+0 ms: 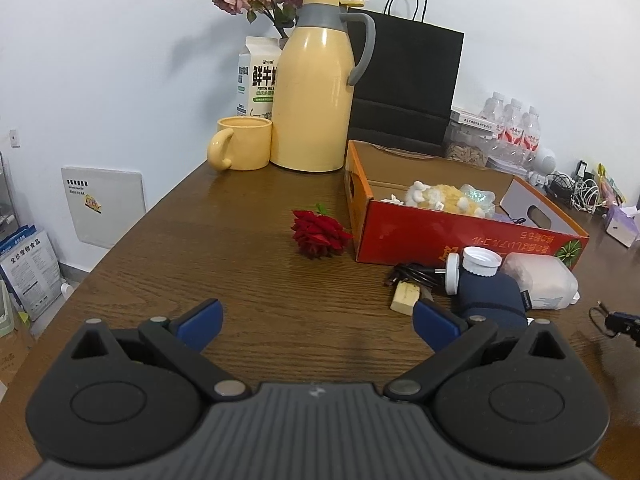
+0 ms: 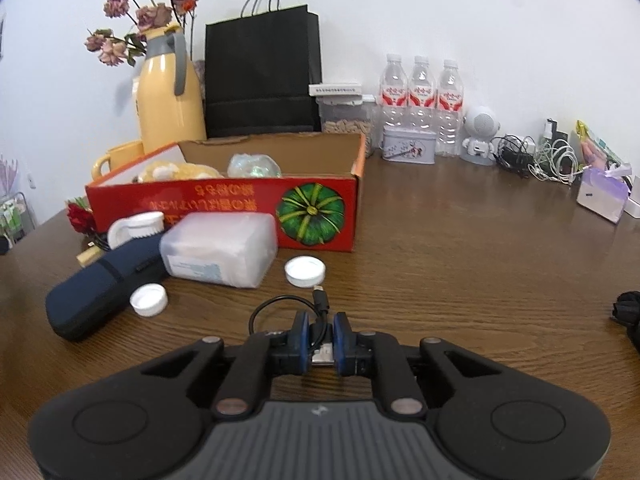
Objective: Organize objects
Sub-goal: 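Grasp the small black USB cable with the right gripper while the left grasps the red rose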
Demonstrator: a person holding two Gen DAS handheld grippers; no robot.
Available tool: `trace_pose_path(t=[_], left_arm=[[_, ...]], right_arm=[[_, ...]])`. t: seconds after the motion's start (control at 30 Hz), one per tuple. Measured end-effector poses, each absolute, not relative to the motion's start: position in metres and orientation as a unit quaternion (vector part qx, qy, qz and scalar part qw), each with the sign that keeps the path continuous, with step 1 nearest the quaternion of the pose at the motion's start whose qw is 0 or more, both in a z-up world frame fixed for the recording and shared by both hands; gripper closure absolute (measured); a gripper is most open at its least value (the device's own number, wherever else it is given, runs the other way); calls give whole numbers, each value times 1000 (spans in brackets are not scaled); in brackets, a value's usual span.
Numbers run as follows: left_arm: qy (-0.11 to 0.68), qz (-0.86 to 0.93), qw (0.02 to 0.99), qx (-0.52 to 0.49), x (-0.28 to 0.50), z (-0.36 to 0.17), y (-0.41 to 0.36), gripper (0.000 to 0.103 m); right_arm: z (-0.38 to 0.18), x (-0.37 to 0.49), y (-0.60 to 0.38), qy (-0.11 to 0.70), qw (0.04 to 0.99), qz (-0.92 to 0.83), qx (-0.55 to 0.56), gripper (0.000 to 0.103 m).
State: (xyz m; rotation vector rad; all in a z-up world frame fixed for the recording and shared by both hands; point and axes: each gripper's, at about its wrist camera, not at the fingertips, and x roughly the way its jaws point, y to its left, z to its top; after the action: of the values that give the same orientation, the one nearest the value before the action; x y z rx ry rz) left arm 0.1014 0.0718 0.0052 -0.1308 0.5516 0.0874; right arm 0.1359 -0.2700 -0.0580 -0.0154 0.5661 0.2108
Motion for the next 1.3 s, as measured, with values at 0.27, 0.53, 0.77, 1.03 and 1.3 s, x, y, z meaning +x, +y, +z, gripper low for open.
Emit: trace_pose_path(t=[0.27,0.53,0.77,1.03,1.3], left_arm=[[260,58,962,-66,138,9,87,0],[254,85,958,-106,191,3,106,0],[267,90,949,-139,227,-8,112,0],[288,54,940,-174,241,-23,118,0],[312,10,931,-191,239,-32,112,66]], right_arm=[[-45,133,-244,237,964,119,-5,91],[-41,138,-218,212,970,117,-14,91],[-46,143,-208,208,972,103,-27,91],[-49,145,-208,213,971,105,-23,91],[-48,141,-205,202,973,104,-35,91]])
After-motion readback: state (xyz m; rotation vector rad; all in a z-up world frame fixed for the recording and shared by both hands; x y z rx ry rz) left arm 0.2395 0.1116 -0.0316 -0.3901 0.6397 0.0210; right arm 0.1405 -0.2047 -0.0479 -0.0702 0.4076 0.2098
